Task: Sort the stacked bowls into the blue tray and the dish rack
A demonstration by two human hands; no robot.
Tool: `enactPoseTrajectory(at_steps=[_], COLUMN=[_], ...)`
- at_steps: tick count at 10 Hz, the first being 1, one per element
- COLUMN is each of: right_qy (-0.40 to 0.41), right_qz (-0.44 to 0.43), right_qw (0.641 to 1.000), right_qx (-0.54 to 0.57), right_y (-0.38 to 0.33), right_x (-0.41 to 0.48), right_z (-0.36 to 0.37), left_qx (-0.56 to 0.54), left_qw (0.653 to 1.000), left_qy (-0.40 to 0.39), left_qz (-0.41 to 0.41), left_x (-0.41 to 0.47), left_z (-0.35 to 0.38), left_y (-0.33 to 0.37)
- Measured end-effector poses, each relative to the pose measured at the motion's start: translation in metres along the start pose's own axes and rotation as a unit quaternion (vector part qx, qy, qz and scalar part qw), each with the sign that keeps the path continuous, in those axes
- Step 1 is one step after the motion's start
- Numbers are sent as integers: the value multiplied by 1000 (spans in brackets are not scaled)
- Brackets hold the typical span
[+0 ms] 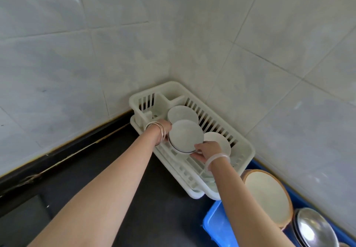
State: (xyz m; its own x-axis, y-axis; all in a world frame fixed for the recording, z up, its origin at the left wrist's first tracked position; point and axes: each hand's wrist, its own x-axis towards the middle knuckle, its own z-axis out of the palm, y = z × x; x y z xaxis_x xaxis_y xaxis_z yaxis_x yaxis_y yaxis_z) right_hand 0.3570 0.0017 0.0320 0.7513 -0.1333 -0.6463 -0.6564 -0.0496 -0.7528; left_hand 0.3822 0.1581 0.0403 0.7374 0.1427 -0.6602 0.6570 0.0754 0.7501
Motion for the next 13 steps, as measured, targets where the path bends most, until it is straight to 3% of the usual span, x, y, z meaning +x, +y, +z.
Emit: enactPoseTrajectory(at_steps=[5,7,9,10,11,12,13], right_qy=[11,-1,-14,-19,-23,-14,-44], right_qz=[40,68,85,45,-62,-196,-359], right_qw=[999,997,996,999,997,978,922], right_qx=[-17,-40,-19,-10,36,74,136], right_y=[33,31,27,24,16,-4,-27], right_x=[24,22,7,-3,-31,-83,-158], right_z=[0,-5,-6,-13,-31,-64,-113], left_qx=[268,346,456,433,374,258,167], left_qw=[960,936,885,893,913,936,934], left_qy=[-63,-57,-16,3,50,90,124], left_qz=[-44,2,95,120,153,222,292], left_x=[40,45,36,27,3,-42,-107], left_z=[9,12,15,15,18,24,36], left_y=[4,1,-4,-7,-15,-30,-72])
